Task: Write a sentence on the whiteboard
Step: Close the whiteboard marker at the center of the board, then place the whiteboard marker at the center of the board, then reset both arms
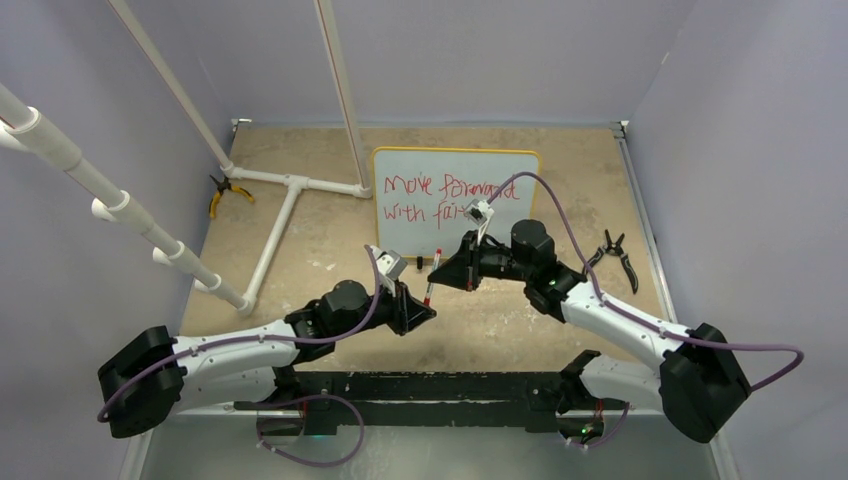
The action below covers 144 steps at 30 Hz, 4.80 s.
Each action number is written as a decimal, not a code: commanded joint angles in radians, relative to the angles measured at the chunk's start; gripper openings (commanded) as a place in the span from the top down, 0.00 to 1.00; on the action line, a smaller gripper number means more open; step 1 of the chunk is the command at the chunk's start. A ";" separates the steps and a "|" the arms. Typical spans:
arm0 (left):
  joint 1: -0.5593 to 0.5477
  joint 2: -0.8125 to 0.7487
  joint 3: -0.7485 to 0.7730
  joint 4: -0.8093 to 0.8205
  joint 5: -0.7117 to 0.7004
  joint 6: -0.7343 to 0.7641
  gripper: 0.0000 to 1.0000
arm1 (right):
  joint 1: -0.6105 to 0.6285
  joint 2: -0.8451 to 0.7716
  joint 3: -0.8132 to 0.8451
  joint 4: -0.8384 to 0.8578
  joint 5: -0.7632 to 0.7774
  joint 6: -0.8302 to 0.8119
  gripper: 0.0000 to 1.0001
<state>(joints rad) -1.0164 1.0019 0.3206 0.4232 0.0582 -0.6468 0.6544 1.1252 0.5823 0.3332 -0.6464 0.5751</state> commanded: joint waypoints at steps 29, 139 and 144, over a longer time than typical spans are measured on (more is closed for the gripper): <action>0.016 -0.064 0.004 0.175 0.054 0.122 1.00 | 0.047 0.049 0.028 -0.178 -0.111 -0.134 1.00; 0.677 -0.257 0.475 -0.623 -0.504 0.430 0.26 | -0.338 -0.461 0.012 0.027 0.886 -0.385 0.01; 0.677 -0.264 0.463 -0.609 -0.504 0.429 0.24 | -0.338 -0.473 0.003 0.044 0.881 -0.395 0.01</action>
<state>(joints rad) -0.3470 0.7460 0.7933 -0.2302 -0.4278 -0.2398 0.3195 0.6643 0.5865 0.3027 0.2039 0.2142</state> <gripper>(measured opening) 0.753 0.984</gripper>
